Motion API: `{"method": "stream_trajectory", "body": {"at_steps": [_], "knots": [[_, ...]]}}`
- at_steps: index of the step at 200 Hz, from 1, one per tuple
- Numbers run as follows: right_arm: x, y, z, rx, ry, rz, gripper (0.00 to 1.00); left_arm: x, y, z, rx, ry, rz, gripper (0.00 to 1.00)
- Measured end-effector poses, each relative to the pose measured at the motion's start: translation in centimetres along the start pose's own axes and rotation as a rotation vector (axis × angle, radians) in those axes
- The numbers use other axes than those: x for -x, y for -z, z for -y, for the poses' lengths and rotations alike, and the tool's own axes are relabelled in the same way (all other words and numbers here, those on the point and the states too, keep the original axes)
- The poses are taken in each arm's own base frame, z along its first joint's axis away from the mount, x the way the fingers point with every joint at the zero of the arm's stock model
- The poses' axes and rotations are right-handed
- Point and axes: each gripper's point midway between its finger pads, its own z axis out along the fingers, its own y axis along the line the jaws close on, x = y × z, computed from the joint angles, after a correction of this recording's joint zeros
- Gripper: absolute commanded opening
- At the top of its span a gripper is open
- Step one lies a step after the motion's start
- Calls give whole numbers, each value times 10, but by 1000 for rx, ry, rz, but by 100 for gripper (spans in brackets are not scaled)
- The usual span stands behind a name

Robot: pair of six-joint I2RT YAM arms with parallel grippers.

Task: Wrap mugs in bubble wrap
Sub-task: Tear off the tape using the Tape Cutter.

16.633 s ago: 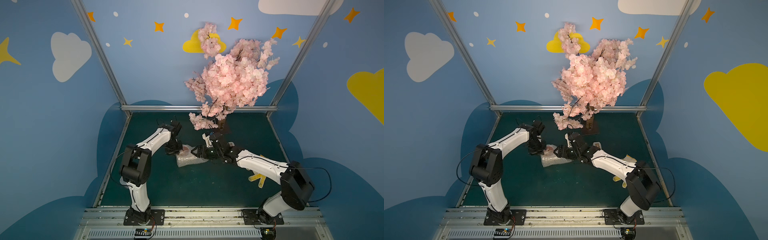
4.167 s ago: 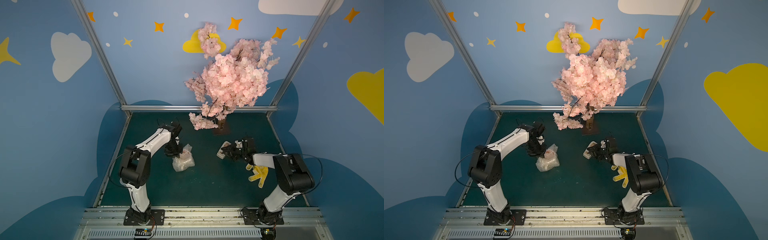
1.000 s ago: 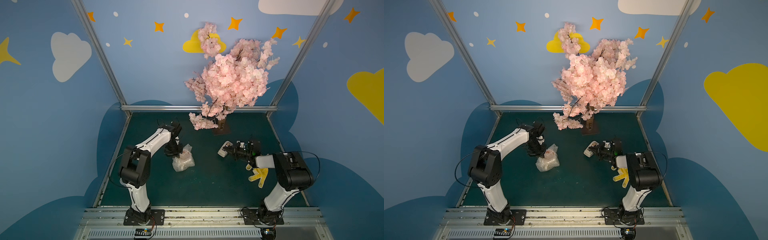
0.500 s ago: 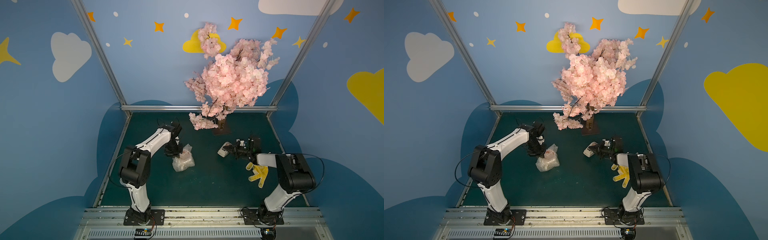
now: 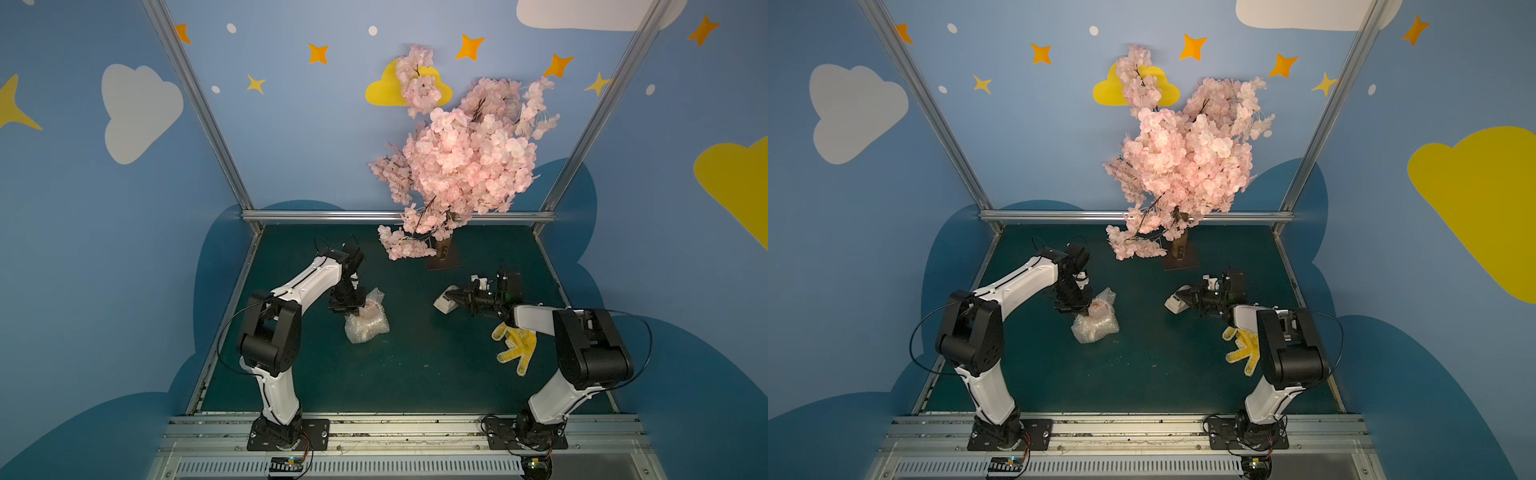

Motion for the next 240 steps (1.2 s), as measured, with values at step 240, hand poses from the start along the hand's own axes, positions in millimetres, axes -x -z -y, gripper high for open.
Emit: {"method": "stream_trajectory", "body": {"at_steps": [240], "knots": [[-33, -37, -12, -16, 46, -112, 0, 0, 0, 0, 0, 0, 0, 3]]}}
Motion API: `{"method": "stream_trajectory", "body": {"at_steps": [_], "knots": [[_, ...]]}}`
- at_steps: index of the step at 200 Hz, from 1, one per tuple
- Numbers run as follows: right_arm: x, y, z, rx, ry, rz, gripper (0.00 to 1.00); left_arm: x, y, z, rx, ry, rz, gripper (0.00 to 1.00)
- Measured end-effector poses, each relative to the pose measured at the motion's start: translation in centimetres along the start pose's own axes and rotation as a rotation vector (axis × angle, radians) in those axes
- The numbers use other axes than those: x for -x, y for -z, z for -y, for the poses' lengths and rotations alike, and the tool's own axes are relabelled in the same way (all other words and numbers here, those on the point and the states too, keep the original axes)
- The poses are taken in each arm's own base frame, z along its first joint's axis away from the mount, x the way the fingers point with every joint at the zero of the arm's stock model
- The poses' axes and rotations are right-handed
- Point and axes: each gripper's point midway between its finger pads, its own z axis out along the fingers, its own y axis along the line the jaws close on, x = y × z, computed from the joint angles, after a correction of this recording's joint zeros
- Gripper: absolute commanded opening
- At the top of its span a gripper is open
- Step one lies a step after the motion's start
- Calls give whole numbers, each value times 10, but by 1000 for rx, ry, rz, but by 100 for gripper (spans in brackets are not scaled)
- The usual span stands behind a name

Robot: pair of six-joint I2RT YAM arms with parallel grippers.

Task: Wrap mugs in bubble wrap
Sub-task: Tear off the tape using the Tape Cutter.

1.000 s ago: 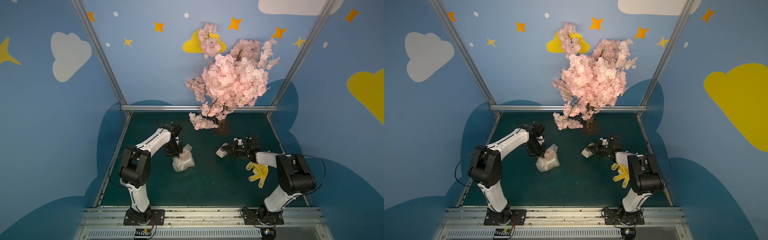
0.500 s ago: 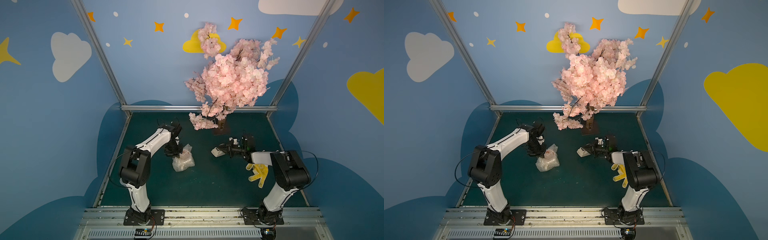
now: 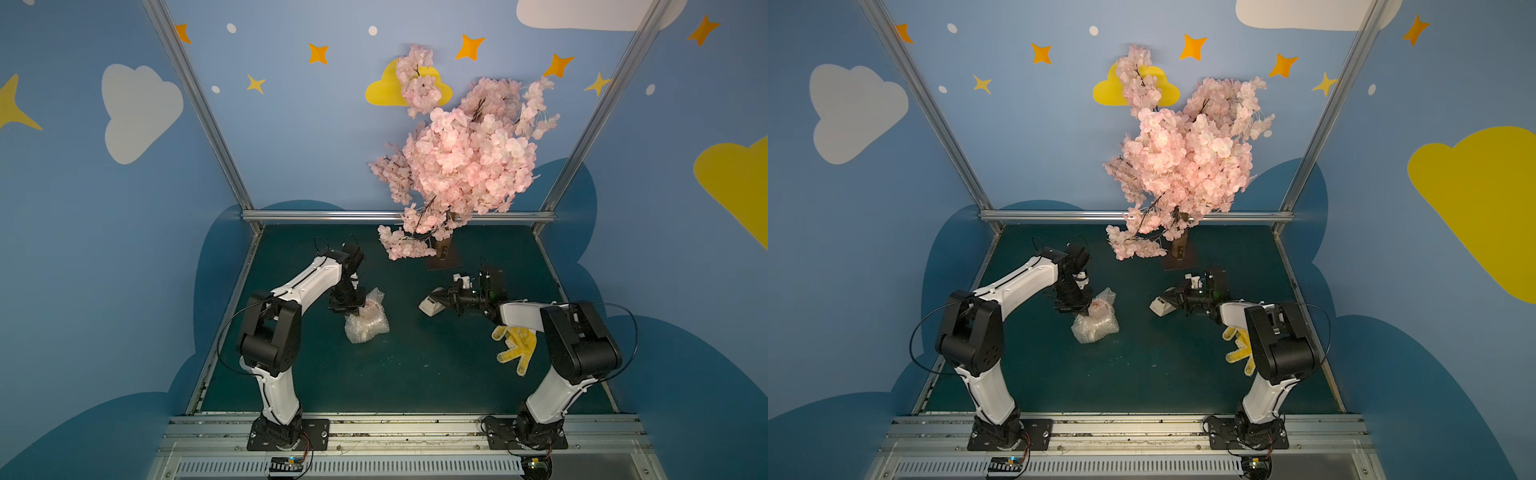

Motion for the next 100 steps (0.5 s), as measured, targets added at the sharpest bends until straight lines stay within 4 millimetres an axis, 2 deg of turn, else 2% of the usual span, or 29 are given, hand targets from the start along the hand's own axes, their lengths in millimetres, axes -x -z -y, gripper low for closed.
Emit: {"method": "stream_trajectory", "body": {"at_steps": [100], "knots": [[-16, -4, -13, 8, 78, -85, 0, 0, 0, 0, 0, 0, -1, 3]]}}
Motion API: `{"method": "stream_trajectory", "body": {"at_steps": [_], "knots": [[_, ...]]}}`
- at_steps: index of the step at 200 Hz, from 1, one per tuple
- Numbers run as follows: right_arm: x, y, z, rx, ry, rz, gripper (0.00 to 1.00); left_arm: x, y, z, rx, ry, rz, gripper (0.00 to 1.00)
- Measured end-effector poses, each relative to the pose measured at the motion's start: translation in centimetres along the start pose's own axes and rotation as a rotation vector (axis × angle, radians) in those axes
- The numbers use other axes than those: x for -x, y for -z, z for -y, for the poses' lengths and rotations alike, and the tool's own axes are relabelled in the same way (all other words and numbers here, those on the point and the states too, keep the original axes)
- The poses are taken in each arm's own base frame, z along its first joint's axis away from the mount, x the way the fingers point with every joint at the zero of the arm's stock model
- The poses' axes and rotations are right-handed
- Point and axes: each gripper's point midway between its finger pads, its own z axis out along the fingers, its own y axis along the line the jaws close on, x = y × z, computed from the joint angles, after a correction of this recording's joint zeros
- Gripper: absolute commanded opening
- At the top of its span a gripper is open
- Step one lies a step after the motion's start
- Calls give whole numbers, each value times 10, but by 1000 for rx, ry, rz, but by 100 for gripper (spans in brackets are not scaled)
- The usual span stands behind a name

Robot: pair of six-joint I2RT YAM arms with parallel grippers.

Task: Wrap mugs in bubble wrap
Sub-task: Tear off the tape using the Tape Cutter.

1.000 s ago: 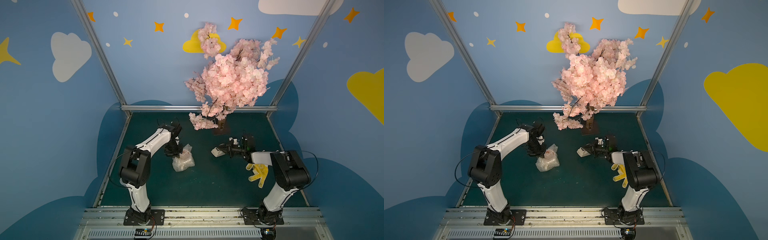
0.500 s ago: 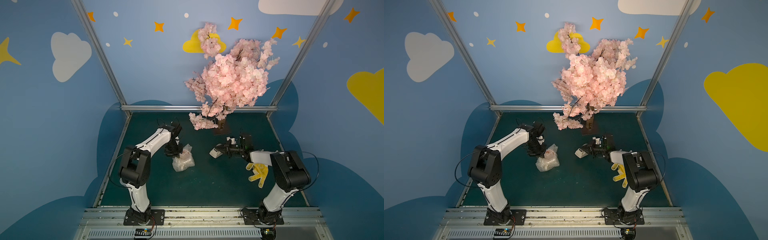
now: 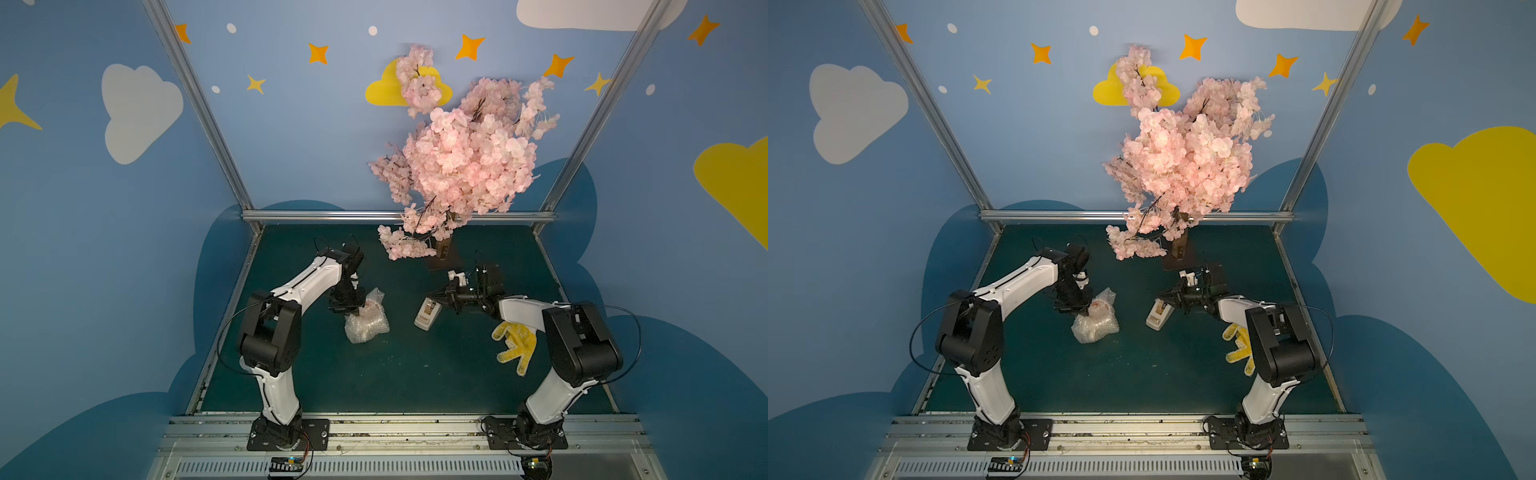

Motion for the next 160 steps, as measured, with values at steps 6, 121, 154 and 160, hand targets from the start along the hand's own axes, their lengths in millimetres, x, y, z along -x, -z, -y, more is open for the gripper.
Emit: {"method": "stream_trajectory", "body": {"at_steps": [6, 121, 154, 160], "knots": [[-2, -1, 0, 1, 5, -7, 0, 0, 0, 0, 0, 0, 0, 3], [-21, -4, -6, -2, 32, -61, 0, 0, 0, 0, -1, 0, 0, 3], [-23, -3, -10, 7, 56, -67, 0, 0, 0, 0, -2, 0, 0, 3], [-24, -3, -11, 9, 69, -69, 0, 0, 0, 0, -2, 0, 0, 3]]}}
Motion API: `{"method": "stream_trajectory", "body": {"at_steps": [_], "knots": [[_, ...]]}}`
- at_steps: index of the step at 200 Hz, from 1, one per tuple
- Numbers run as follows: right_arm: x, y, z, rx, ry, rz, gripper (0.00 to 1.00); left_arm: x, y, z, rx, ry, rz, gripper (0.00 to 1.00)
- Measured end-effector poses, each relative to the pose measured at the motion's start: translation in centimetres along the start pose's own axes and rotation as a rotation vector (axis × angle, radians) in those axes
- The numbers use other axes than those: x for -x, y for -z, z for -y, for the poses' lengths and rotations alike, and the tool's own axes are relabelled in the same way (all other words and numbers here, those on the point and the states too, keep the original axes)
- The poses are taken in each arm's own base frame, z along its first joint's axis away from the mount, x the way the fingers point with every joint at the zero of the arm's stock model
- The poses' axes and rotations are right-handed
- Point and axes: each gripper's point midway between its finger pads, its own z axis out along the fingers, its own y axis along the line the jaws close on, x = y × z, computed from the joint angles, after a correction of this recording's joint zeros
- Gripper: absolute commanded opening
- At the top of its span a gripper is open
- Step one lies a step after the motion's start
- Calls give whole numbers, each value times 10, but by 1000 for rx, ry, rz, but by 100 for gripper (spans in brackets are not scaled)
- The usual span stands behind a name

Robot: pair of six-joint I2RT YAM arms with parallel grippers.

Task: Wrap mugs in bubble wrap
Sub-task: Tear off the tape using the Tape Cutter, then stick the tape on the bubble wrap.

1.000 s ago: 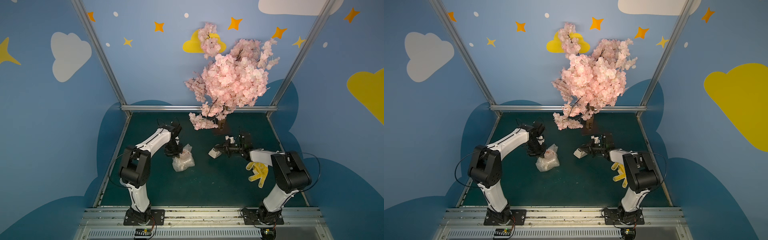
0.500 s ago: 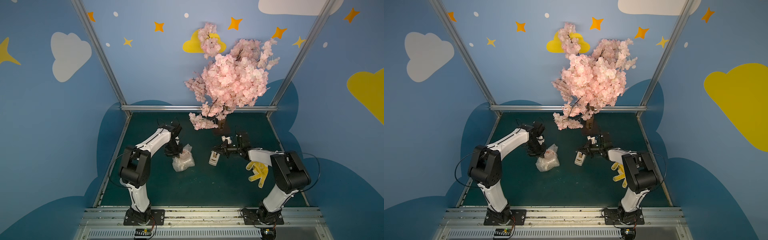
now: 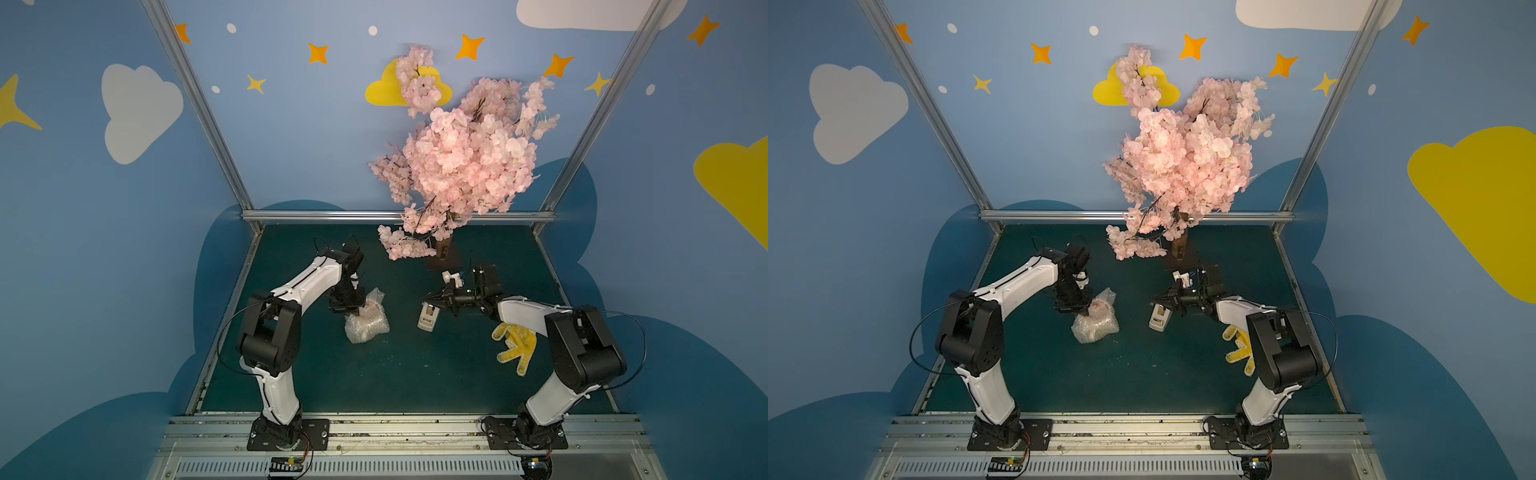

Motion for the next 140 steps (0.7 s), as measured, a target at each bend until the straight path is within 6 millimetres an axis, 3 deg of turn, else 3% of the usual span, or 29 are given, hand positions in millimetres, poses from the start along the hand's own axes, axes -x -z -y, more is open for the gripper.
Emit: {"method": "stream_trajectory", "body": {"at_steps": [62, 140], "knots": [[-28, -4, -37, 46, 236, -89, 0, 0, 0, 0, -2, 0, 0, 3], [-73, -40, -84, 87, 508, -225, 0, -1, -2, 3, -25, 1, -5, 3]]}}
